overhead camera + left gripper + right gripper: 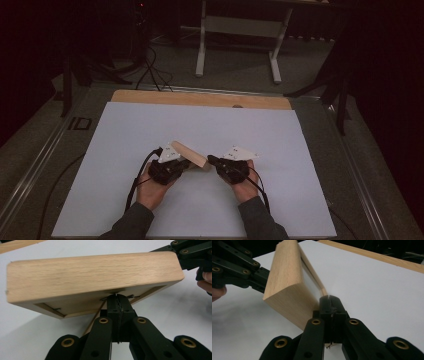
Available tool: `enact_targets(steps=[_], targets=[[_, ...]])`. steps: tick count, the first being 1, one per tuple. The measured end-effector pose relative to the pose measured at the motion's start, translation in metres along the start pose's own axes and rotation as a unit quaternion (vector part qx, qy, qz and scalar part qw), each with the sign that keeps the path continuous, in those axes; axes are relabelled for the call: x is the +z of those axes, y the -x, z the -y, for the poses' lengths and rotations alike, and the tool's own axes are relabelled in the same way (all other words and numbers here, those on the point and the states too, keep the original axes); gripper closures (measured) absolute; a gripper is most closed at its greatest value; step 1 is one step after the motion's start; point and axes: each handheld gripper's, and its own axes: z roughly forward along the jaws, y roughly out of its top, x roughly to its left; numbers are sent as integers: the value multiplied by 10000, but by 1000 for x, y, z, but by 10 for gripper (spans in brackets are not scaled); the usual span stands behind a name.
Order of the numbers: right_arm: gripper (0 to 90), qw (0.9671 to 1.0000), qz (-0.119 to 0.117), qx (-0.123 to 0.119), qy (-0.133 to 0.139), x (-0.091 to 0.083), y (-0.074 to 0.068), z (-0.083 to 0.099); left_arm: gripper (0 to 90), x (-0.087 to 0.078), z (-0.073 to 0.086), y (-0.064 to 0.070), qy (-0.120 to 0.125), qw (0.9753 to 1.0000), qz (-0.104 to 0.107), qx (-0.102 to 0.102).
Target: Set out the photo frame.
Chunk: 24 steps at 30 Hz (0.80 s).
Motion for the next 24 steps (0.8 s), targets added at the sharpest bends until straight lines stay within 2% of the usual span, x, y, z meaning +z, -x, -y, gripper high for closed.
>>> enact_targets(steps=[15,24], targets=[[897,9998,-135,-119,-31,4,-12,-2,897,1,2,-1,-68,10000,-21,-12],[898,9996,-213,-174,-48,8,-19,-3,898,0,5,-8,-45,9998,4,-179]])
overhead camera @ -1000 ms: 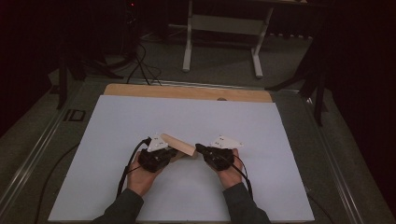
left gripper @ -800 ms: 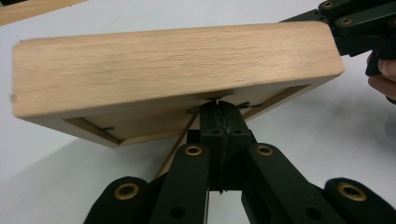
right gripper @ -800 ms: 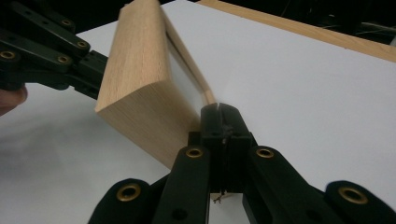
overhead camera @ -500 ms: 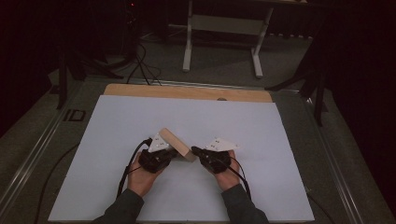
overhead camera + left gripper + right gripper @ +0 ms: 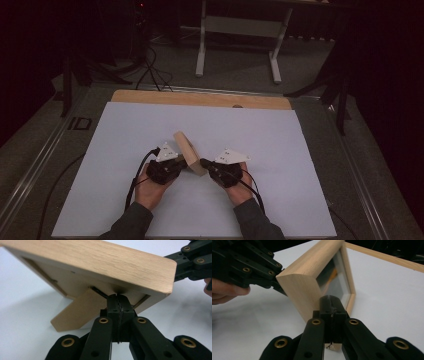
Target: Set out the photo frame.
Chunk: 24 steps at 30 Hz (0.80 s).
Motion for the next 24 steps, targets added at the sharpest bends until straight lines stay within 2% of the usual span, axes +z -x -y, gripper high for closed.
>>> enact_targets(steps=[14,19,24], targets=[[898,9999,-87,-113,-6,9,-8,-4,898,-2,3,-13,52,9998,50,-176],[898,9995,-117,-279,-38,14,-14,-7,898,-3,5,-19,55,9997,46,-240],[897,9994,-139,-323,-46,16,-16,-9,898,-3,6,-21,58,9996,44,-256]])
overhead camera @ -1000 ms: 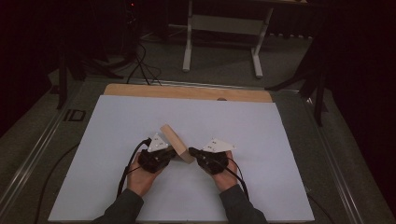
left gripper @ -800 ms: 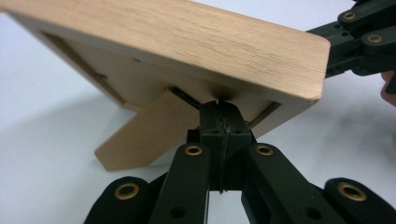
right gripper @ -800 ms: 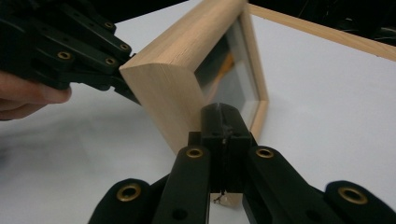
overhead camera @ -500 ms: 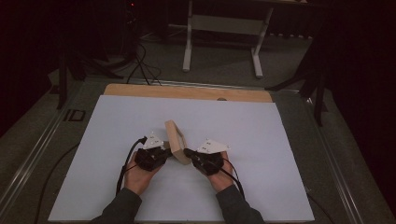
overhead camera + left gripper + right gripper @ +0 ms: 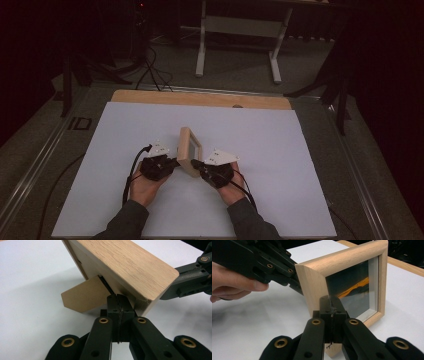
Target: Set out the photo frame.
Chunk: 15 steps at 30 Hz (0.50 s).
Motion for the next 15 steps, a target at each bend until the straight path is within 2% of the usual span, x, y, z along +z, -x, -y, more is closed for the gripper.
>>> enact_targets(steps=[7,15], targets=[[878,10000,21,-60,-10,0,0,0,895,1,1,0,17,10000,-52,-7],[772,10000,82,19,15,-11,9,-1,777,-4,3,-5,65,9998,-177,-112]])
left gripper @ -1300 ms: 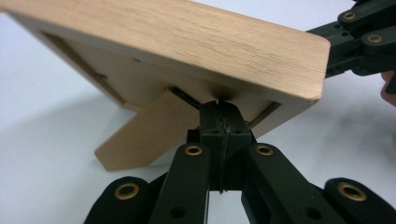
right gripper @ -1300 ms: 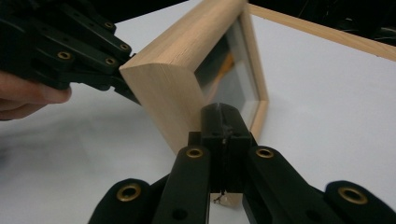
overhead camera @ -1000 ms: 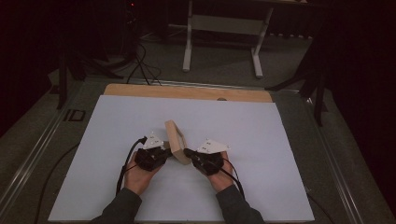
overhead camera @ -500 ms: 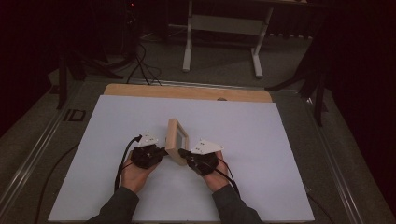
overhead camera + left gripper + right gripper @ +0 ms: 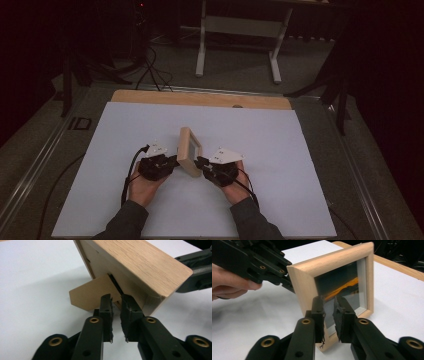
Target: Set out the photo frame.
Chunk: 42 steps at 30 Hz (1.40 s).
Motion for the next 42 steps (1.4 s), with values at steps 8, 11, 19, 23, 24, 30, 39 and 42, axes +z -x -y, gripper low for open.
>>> enact_targets(steps=[8,11,19,23,24,30,39,42], targets=[[678,10000,68,51,19,-8,8,0,652,-9,0,-2,128,9997,-187,-68],[657,9999,110,31,-8,-9,8,0,604,-14,-1,-4,201,9994,-232,-163],[637,9999,123,-25,-65,-11,9,1,514,-31,-7,-11,445,9975,-275,-466],[629,9999,143,-1,-52,-13,12,1,506,-39,-11,-10,666,9959,-235,-568],[628,9999,147,1,-28,-13,12,1,502,-41,-12,-9,712,9956,-227,-569],[616,9998,189,38,-7,-16,15,1,438,-45,-17,-4,878,9940,-122,-639],[614,9997,222,48,52,-21,18,-1,346,-39,-20,5,860,9943,-92,-617],[615,9997,230,77,76,-24,21,-2,329,-36,-22,8,820,9950,-57,-563]])
